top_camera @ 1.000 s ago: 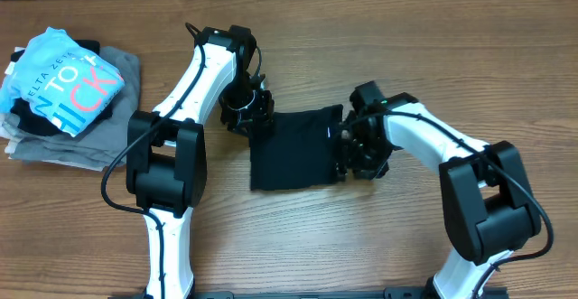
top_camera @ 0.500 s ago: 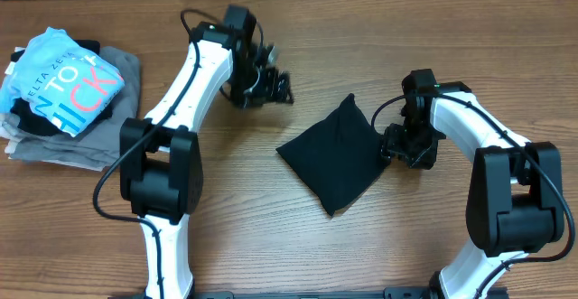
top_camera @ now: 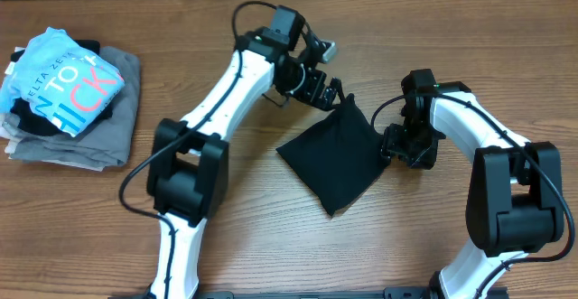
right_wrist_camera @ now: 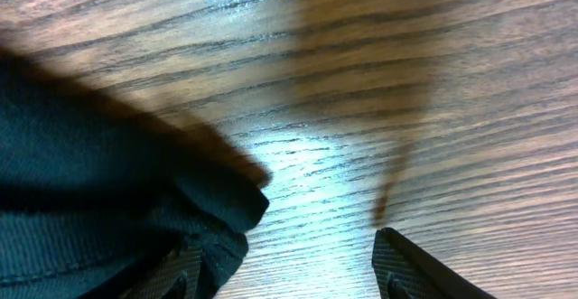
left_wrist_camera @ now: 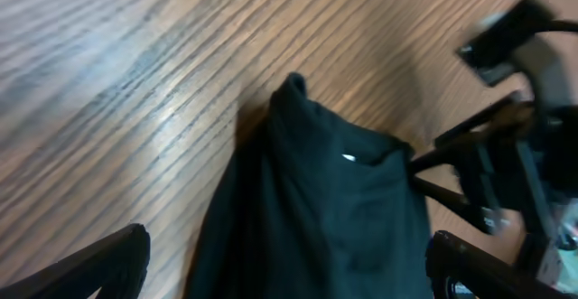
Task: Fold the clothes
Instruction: 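Grasp the folded black shirt with the left gripper and lift it, then place the black shirt on top of the clothes stack with left gripper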
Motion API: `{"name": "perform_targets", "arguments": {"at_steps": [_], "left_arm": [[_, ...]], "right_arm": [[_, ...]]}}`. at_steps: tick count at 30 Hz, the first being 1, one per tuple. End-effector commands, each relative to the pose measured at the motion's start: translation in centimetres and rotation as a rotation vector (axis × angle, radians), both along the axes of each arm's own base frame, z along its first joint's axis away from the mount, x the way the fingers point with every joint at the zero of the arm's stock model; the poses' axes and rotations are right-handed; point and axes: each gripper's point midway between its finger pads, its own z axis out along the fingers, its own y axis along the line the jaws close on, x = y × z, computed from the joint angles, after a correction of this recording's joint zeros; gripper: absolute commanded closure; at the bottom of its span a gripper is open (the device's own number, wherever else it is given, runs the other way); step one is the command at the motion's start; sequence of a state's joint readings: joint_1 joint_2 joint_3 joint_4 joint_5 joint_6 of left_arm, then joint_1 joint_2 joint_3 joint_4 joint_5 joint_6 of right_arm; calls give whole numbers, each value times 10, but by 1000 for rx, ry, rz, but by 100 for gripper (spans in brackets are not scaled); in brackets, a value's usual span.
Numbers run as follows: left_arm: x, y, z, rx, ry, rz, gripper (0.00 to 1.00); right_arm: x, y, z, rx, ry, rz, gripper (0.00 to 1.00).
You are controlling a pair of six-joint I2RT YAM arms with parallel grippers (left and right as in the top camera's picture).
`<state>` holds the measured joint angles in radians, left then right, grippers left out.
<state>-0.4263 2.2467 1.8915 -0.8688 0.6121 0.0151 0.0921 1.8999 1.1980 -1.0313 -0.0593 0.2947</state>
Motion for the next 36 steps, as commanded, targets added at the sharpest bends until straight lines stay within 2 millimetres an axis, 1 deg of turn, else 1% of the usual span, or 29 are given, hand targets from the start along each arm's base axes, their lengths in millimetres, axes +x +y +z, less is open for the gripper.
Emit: {"name": "perform_targets", "arguments": {"at_steps": [1, 3, 5, 8, 9, 10, 12, 13, 14, 15, 16, 17, 18, 21, 22, 23, 24, 25, 27, 28, 29, 30, 31, 33, 34, 35, 36], "left_arm": [[3, -4, -37, 5, 63, 9, 0], [3, -5, -49, 4, 95, 26, 0], [-3, -13, -59, -41, 145, 9, 4], [-18, -24, -67, -107, 248, -8, 17], [-24, -27, -72, -110, 278, -15, 20], [-35, -32, -80, -106, 321, -30, 23], [-46, -36, -89, -87, 359, -42, 30], [-53, -38, -93, -75, 380, -50, 40], [-56, -38, -96, -71, 388, -53, 51], [-57, -40, -96, -70, 389, -57, 66], [-56, -41, -96, -74, 380, -60, 83], [-55, -42, -96, -77, 372, -62, 93], [-52, -43, -95, -83, 359, -64, 96], [-41, -41, -85, -98, 313, -82, 96], [-35, -39, -79, -103, 293, -86, 96], [-24, -33, -65, -105, 258, -84, 96], [-15, -27, -57, -96, 235, -69, 96], [2, -15, -41, -78, 196, -36, 96], [26, 7, -15, -48, 126, 21, 96], [40, 22, 2, -35, 84, 56, 96], [54, 38, 22, -28, 37, 93, 96], [69, 60, 49, -25, -22, 142, 96], [78, 79, 72, -22, -70, 183, 96], [88, 109, 103, -16, -132, 244, 96], [93, 134, 127, -9, -180, 295, 96], [94, 153, 144, -4, -214, 332, 96], [95, 176, 163, 6, -251, 380, 96]], "right_arm": [[7, -5, 1, -28, -13, -12, 35], [6, -5, 1, -28, -12, -12, 35], [6, -5, 1, -28, -11, -12, 35], [6, -5, 1, -28, -11, -12, 36], [6, -5, 1, -29, -10, -11, 36], [6, -5, 1, -29, -9, -11, 36], [5, -5, 1, -29, -6, -11, 35], [5, -5, 1, -29, -5, -11, 36], [4, -5, 1, -30, -2, -11, 35], [3, -5, 1, -30, 0, -11, 35], [3, -5, 1, -30, 1, -11, 36], [3, -5, 1, -30, 2, -11, 35], [3, -5, 1, -31, 4, -11, 35], [1, -12, 3, -64, 8, -13, 36], [2, -17, 6, -76, 4, -22, 36], [4, -23, 10, -79, -1, -39, 36], [6, -26, 14, -78, -8, -53, 36], [10, -36, 24, -77, -26, -86, 36], [15, -50, 37, -77, -50, -126, 36], [17, -58, 44, -77, -64, -144, 36], [18, -64, 50, -76, -76, -151, 36], [18, -72, 55, -77, -86, -161, 36], [17, -78, 59, -76, -93, -167, 36], [15, -84, 61, -80, -90, -180, 35], [13, -88, 61, -81, -84, -189, 35], [12, -90, 61, -81, -81, -198, 35], [11, -92, 61, -81, -80, -201, 35]]}}
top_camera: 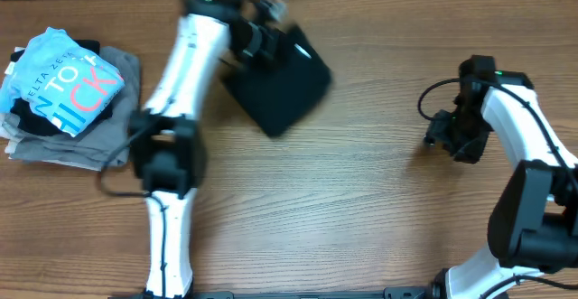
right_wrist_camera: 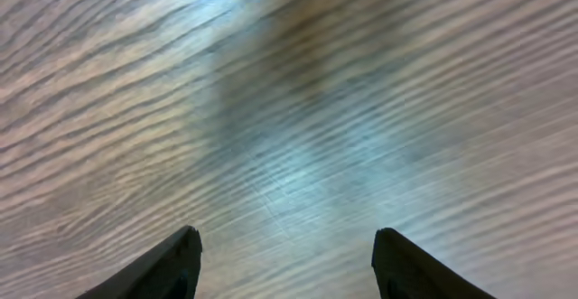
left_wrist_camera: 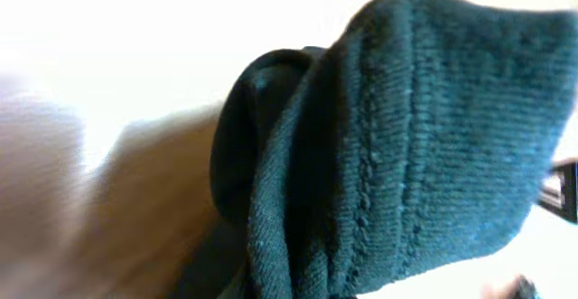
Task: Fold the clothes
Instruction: 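Place the black shirt on top of the clothes stack with left gripper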
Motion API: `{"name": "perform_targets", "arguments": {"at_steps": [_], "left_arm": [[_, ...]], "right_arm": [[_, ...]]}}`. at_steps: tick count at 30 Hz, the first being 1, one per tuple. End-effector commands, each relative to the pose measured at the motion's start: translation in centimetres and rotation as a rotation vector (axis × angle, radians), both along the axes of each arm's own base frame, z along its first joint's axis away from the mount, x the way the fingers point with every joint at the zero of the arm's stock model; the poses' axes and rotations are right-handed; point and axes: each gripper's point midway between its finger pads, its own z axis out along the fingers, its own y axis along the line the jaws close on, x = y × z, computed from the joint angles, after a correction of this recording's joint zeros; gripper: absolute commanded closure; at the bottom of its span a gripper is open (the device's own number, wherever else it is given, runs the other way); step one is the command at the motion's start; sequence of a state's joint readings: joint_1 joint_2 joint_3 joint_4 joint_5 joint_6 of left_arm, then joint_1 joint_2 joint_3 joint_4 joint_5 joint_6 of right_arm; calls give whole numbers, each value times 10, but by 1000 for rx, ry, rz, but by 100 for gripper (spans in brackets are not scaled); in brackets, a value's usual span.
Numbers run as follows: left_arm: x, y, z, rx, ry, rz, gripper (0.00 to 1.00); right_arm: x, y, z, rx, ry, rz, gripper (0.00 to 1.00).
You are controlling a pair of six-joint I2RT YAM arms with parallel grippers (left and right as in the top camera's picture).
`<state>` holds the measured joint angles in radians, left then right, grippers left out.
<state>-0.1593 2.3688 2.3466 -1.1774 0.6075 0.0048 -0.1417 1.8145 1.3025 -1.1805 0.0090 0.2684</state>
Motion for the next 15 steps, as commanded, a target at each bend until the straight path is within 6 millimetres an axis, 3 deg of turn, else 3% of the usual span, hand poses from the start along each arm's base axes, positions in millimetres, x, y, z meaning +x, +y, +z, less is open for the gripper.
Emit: {"name": "perform_targets", "arguments": {"at_steps": [1, 4, 5, 8, 12, 15], "left_arm": [[5, 77, 115, 51, -257, 145, 96], [-3, 130, 152, 84, -326, 256, 96], [-11, 163, 172, 108, -362, 328, 96], [-28, 218, 198, 140, -398, 451, 96], [-50, 287, 203, 179, -379, 604, 96], [-57, 322, 195, 192, -351, 678, 96]], "right_arm": [[6, -9, 11, -18, -39, 6, 35], [6, -11, 11, -21, -39, 16, 35], [6, -11, 11, -21, -39, 20, 35], [6, -11, 11, -21, -39, 19, 35], [6, -11, 11, -21, -38, 19, 34], [6, -11, 11, -21, -38, 19, 35]]}}
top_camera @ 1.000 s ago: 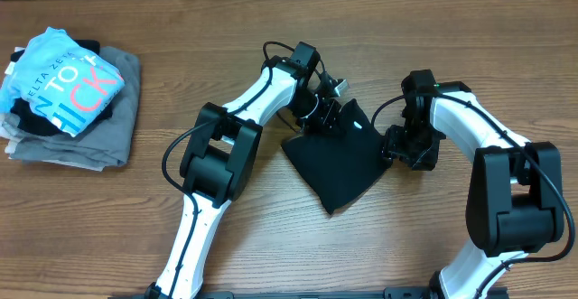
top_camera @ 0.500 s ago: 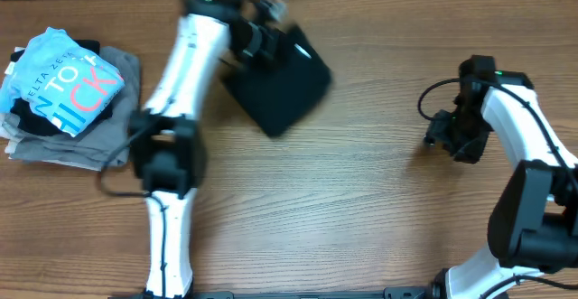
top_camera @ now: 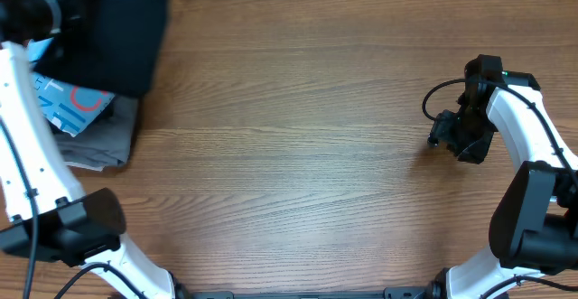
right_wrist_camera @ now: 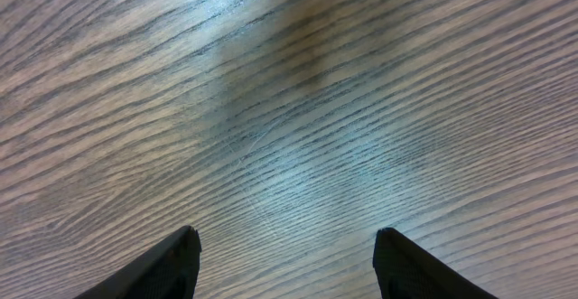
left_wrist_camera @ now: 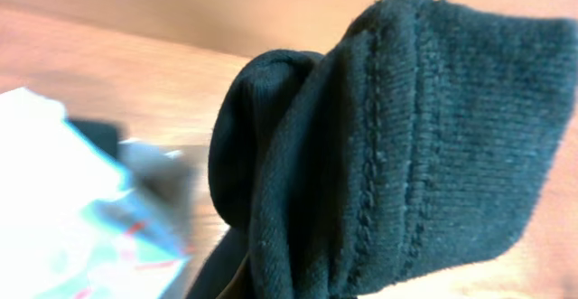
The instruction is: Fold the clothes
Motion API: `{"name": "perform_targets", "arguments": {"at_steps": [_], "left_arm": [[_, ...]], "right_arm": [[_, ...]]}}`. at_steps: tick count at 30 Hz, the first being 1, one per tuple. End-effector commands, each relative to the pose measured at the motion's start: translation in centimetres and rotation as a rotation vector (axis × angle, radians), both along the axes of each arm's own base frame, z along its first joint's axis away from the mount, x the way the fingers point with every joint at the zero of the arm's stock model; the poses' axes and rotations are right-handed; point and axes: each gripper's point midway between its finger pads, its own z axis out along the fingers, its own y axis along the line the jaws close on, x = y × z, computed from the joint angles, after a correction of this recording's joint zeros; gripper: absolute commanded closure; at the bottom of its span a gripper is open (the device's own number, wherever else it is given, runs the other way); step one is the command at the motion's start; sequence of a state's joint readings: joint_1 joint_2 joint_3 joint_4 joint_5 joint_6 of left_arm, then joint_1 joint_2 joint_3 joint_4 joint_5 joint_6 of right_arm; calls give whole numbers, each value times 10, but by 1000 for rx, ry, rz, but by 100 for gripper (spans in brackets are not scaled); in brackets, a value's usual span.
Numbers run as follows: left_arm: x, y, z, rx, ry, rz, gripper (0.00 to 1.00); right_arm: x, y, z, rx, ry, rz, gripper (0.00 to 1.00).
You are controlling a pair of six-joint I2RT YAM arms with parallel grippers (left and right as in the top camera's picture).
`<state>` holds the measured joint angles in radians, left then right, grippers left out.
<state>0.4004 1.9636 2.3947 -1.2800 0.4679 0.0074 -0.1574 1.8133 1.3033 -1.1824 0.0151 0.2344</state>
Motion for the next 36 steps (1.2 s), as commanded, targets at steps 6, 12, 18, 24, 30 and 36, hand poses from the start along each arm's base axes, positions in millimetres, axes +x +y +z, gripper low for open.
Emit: {"name": "perform_targets", "arguments": {"at_steps": [6, 12, 18, 24, 30, 36], "left_arm": [[-14, 79, -20, -2, 37, 154, 96], [-6, 106, -57, -21, 102, 196, 96], [6, 144, -90, 73, 152, 286, 96], [23, 181, -113, 168, 148, 364, 29], [21, 224, -2, 224, -170, 535, 0], [-1, 141, 175, 336, -575, 423, 0]], "right_arm": [[5, -5, 10, -15, -31, 1, 34], [3, -4, 11, -13, -22, 0, 34], [2, -4, 11, -12, -18, 0, 34], [4, -1, 11, 3, -28, -5, 34], [7, -1, 11, 6, -42, -4, 33], [41, 6, 13, 59, -185, -2, 0]]}}
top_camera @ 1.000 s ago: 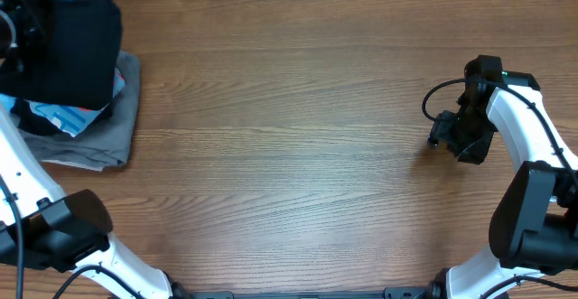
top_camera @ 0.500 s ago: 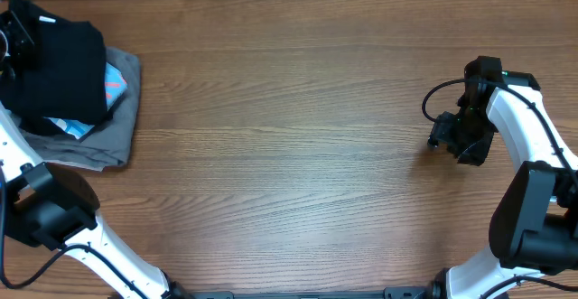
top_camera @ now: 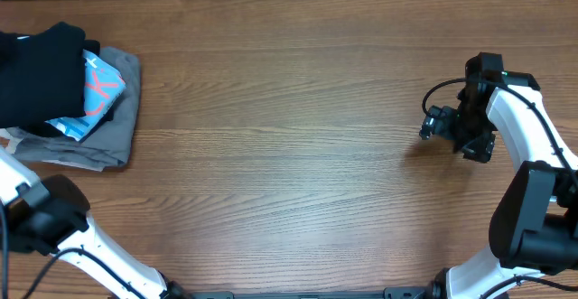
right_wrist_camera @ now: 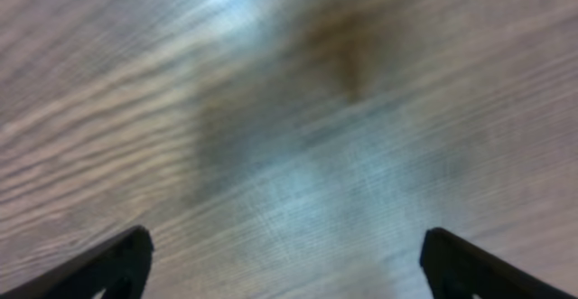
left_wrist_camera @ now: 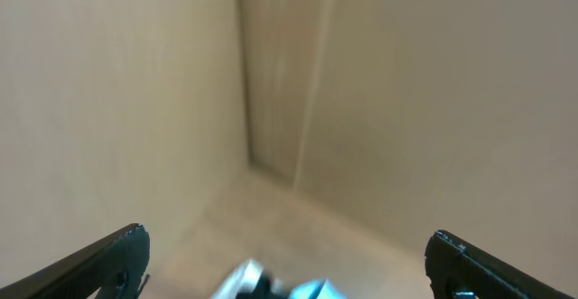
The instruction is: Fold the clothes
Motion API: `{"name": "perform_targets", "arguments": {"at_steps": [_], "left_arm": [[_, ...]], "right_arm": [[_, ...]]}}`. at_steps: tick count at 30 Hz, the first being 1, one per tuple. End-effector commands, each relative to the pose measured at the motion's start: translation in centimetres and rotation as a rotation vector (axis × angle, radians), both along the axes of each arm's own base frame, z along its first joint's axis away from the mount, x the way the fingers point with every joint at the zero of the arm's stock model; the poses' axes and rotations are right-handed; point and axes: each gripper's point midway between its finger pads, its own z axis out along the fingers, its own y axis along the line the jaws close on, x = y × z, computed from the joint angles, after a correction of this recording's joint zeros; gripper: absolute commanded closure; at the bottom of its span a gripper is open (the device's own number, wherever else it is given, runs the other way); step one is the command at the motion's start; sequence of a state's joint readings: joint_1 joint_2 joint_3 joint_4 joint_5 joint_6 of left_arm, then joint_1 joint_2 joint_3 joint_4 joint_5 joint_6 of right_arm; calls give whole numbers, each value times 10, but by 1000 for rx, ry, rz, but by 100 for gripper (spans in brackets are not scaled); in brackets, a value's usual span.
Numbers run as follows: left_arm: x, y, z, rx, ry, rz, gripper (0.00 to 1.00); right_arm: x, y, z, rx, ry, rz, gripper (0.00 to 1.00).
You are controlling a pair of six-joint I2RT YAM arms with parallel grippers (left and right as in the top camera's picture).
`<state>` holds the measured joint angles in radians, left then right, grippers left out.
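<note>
The folded black garment (top_camera: 41, 73) lies on top of the clothes stack at the table's far left. It covers most of the light blue printed shirt (top_camera: 101, 87). The grey garment (top_camera: 116, 132) lies underneath. My left gripper (left_wrist_camera: 284, 267) is open and holds nothing. It faces a beige wall, with a sliver of the blue shirt (left_wrist_camera: 312, 290) at the bottom edge. It does not show in the overhead view. My right gripper (top_camera: 426, 125) hangs open over bare wood at the right, its fingers (right_wrist_camera: 108, 263) wide apart.
The wooden table (top_camera: 289, 154) runs between the stack and the right arm. A beige wall (left_wrist_camera: 406, 91) stands behind the table's left end. The left arm's base (top_camera: 45, 222) sits at the front left.
The left gripper has let go of the black garment, which now rests on the stack, and stands open. The right gripper's fingers are wider apart; that arm has barely shifted.
The folded black garment lay mid-table with both grippers at its corners. Then the left gripper held it at the back left while the right gripper stood empty at the right. Then it hung over the stack, and now it lies there, released.
</note>
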<state>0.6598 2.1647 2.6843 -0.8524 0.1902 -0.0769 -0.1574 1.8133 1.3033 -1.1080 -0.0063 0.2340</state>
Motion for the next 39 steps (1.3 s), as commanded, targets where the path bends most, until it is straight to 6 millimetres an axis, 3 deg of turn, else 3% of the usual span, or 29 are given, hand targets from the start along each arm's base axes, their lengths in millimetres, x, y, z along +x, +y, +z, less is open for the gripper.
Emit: {"name": "perform_targets", "arguments": {"at_steps": [1, 4, 6, 10, 13, 18, 22, 26, 31, 35, 39], "left_arm": [[-15, -86, 92, 78, -160, -140, 0], [1, -139, 66, 7, -67, -243, 0], [5, -185, 23, -88, 88, -324, 0], [-22, -261, -63, -261, 452, -443, 0], [-48, -298, -103, -332, 656, -496, 0], [-62, -340, -138, -348, 824, -568, 0], [-78, -351, -171, -254, 981, -536, 0], [-112, -358, -181, -245, 1066, -543, 0], [-159, -356, -168, -238, 1038, -545, 0], [-183, -354, -130, -158, 733, -563, 0], [-217, -342, -107, -88, 417, -497, 0]], "right_arm": [[29, 9, 14, 69, -133, 2, 0], [63, 36, 27, 231, -297, 81, 0], [86, 46, 42, 292, -405, 104, 0], [117, 41, 82, 237, -517, 114, 0], [131, 31, 124, 174, -570, 115, 0], [121, 25, 190, 123, -596, 105, 0], [79, 22, 216, 80, -554, 84, 0], [33, 25, 239, 53, -542, 77, 0], [-14, 35, 269, -10, -673, 109, 0], [-56, 44, 282, -106, -888, 149, 0], [-95, 51, 267, -96, -1014, 151, 0]]}}
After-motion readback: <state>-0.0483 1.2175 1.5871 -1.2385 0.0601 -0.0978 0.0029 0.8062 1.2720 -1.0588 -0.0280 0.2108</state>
